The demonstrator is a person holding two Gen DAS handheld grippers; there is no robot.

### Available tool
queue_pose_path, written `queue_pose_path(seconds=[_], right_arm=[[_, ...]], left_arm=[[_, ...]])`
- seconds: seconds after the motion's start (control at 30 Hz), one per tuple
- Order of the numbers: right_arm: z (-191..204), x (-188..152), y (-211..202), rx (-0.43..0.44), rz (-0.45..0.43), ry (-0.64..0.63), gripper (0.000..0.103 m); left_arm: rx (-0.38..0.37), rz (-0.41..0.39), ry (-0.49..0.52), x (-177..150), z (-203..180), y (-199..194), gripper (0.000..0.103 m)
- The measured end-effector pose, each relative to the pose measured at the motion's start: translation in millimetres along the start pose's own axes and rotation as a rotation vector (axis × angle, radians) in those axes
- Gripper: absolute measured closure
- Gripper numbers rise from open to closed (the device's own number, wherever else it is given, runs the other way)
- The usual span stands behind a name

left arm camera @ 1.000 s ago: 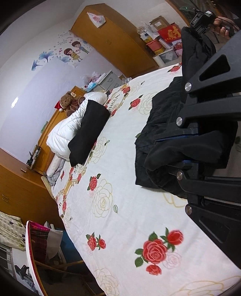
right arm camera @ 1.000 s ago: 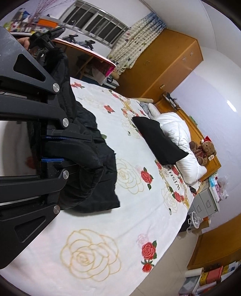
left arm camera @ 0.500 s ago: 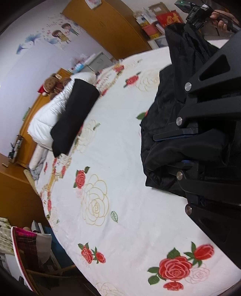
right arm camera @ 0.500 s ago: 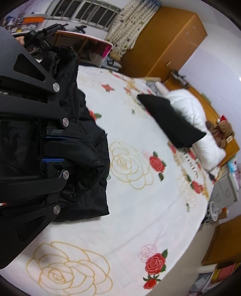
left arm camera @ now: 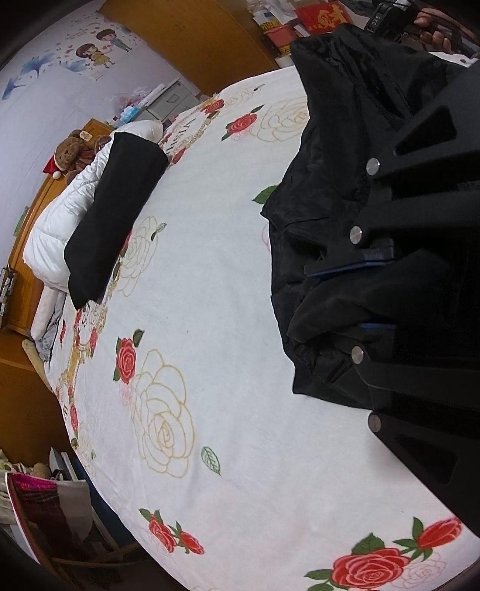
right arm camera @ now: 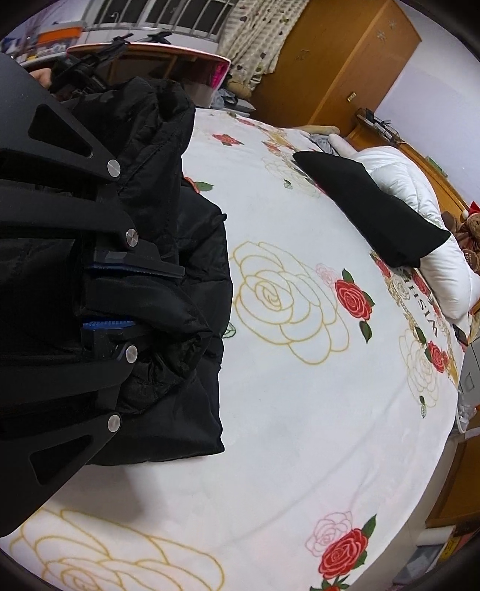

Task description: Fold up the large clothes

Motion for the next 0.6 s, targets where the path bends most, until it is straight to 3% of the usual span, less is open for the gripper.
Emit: queue_pose_path(seconds=[0.1, 0.17, 0.27, 0.43, 0.5, 0.53, 0.6], right_arm=[[2, 3, -12, 0.031, -0.016, 0.018, 0.078], [10, 7, -27, 0.067, -0.039, 0.017, 0.066], [23, 18, -52, 0.111, -0.091, -0.019, 0.047], [37, 24, -76, 0.114, -0.139, -0.083, 0.043], [40, 24, -81, 0.121, -0.157, -0.098, 0.039], [40, 24, -84, 0.122, -0.167, -0.103, 0.032], [39, 26, -90, 0.103, -0.194, -0.121, 0.031]], left_arm=[[-0.021, 0.024, -0.002, 2, -1, -4, 0.074], [-0.039, 0.033, -0.007, 4, -1, -13, 0.069], [-0.082, 0.013, -0.001, 10, -6, -33, 0.053], [-0.146, -0.041, 0.017, 22, -17, -70, 0.032], [-0.149, -0.099, 0.037, 30, -19, -86, 0.017], [-0.149, -0.128, 0.051, 34, -20, -94, 0.016], [-0.149, -0.151, 0.068, 40, -20, -102, 0.016]])
Point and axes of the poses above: each gripper's, at about its wrist camera, not at the fingertips, and y roughly the way its jaws point, z to its left, x to its top, the point moved 9 cm from there along y, roughly the way its jaws point, and after that the axes turned 12 degrees about -y, right-handed, at the moved point
